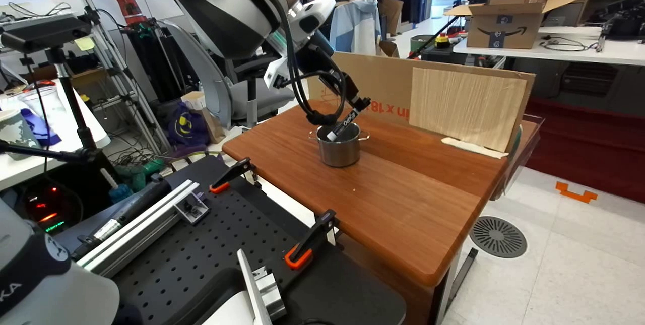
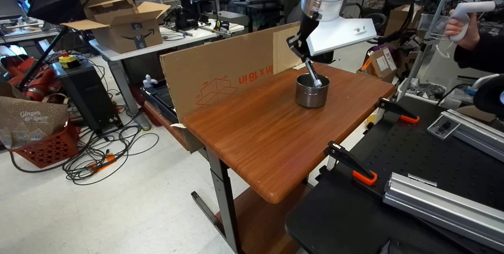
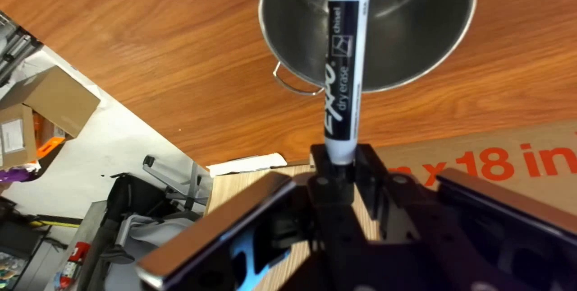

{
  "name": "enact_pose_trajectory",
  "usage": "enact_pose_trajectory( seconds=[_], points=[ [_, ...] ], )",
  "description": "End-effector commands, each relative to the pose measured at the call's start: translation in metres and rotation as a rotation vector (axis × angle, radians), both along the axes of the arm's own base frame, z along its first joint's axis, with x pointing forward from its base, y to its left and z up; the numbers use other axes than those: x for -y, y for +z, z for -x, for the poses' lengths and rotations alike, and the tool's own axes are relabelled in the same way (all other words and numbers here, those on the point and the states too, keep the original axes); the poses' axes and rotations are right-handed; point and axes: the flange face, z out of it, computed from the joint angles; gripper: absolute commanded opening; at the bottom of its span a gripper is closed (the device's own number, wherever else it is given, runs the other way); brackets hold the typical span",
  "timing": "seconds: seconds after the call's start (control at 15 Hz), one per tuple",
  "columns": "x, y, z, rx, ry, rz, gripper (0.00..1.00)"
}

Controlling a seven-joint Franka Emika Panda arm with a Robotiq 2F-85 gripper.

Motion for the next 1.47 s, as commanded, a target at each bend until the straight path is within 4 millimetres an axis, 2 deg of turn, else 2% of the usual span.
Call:
enact_pose_trajectory(
  seconds=[0.0,0.33,0.4,0.53,0.93,1.0,1.2,1.4],
  points=[
    [-0.002,-0.012,0.002,0.005,0.005,-0.014,0.05],
    [-0.008,-0.036,0.007,-0.023,-0.009,-0.012,0.05],
    [-0.01,-0.04,0.007,-0.029,-0.005,-0.01,0.44],
    [-0.012,-0.042,0.007,-0.028,-0.008,-0.011,0.52],
    [-0.008,-0.04,0.007,-0.026,-0.023,-0.016,0.95],
    [-0.007,-0.038,0.007,-0.023,-0.025,-0.018,0.99],
    [-0.006,-0.03,0.007,-0.012,-0.027,-0.023,1.0],
    [-0.009,-0.009,0.004,0.022,-0.023,-0.034,1.0]
  ],
)
